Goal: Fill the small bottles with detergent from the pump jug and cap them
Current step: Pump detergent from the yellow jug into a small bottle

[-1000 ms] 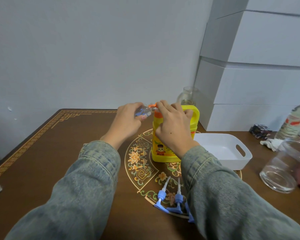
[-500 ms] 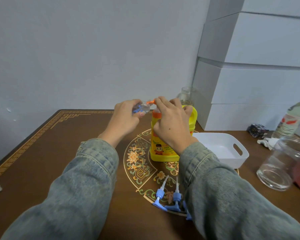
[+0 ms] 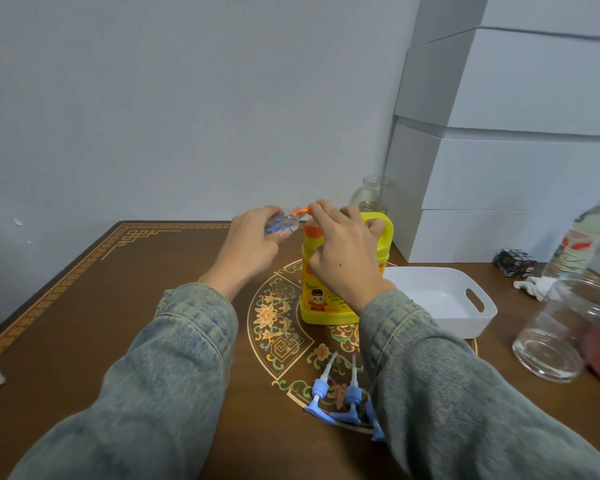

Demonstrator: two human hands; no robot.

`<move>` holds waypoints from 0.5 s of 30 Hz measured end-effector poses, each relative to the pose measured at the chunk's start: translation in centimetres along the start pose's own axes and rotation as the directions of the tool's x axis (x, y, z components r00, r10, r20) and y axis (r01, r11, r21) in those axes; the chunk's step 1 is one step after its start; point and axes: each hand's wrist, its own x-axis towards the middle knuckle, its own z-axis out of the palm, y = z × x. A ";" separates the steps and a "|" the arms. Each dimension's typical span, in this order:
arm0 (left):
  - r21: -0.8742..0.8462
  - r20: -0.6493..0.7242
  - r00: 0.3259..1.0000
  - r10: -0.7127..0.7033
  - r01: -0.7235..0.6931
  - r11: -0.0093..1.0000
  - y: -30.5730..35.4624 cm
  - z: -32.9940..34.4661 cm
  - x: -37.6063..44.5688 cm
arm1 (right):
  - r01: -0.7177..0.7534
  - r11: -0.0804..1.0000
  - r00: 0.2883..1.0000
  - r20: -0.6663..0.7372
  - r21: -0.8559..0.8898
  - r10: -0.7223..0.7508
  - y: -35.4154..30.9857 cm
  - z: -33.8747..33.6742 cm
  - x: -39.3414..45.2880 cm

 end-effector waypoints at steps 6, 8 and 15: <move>-0.176 0.047 0.996 -0.077 0.084 0.981 -1.1 0.6 0.2 | -0.004 1.000 1.000 -0.002 -0.007 0.004 0.1 -0.3 0.8; -0.262 0.063 0.993 -0.104 0.117 0.958 -1.5 1.0 -0.1 | -0.007 1.000 1.000 -0.001 0.011 0.007 0.1 -0.1 0.7; -0.488 0.074 0.985 -0.157 0.173 0.855 -1.8 1.9 -1.1 | -0.019 0.997 1.000 -0.005 0.076 0.019 0.0 0.1 0.0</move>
